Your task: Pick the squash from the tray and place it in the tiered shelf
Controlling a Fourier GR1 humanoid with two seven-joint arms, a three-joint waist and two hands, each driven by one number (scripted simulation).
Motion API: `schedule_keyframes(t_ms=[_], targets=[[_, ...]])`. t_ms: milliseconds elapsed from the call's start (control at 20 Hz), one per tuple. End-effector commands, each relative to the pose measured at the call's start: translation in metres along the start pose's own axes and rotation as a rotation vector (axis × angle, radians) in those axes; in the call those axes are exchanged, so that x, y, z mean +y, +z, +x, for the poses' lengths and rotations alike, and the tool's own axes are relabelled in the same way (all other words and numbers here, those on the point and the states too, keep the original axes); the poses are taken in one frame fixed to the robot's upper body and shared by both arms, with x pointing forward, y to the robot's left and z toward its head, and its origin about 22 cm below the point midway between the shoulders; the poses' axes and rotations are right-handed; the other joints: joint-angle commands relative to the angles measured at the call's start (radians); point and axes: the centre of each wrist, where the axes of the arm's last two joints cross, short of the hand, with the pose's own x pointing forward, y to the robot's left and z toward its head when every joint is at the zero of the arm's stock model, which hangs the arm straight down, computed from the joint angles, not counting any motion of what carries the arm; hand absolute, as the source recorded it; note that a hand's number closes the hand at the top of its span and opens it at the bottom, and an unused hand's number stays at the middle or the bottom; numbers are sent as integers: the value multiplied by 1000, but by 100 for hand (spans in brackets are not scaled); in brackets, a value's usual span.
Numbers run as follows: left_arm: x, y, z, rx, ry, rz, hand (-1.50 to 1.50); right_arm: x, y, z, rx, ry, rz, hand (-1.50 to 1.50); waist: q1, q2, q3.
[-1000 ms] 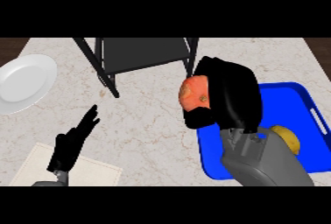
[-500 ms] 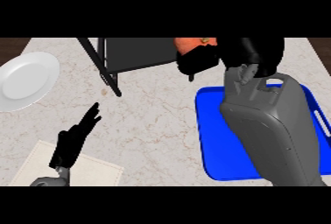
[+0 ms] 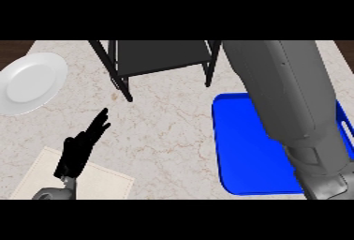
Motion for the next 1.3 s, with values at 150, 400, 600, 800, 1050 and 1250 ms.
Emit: schedule_keyframes(t_ms=[150,400,600,800,1050,1250], targets=[[-10,-12,14,0,5,-34,0,22,-37,8,-32,57,38,150,28,14,-3],[-11,-8,6,-9,-21,-41,0,43,-46,-3,-35,59,101,150,41,19,-3],[-10,-5,-2,7,-12,-46,0,73,-35,-2,-24,59,157,150,47,21,-3],[-19,-9,7,-18,-17,-52,0,85,-37,-16,2,-21,254,150,66,30,-2],[-17,-14,13,-37,-21,-67,0,71,-47,-28,211,-539,353,-150,81,40,2],[-25,-16,11,-40,-20,-76,0,69,-49,-31,198,-742,273,-150,88,44,0]])
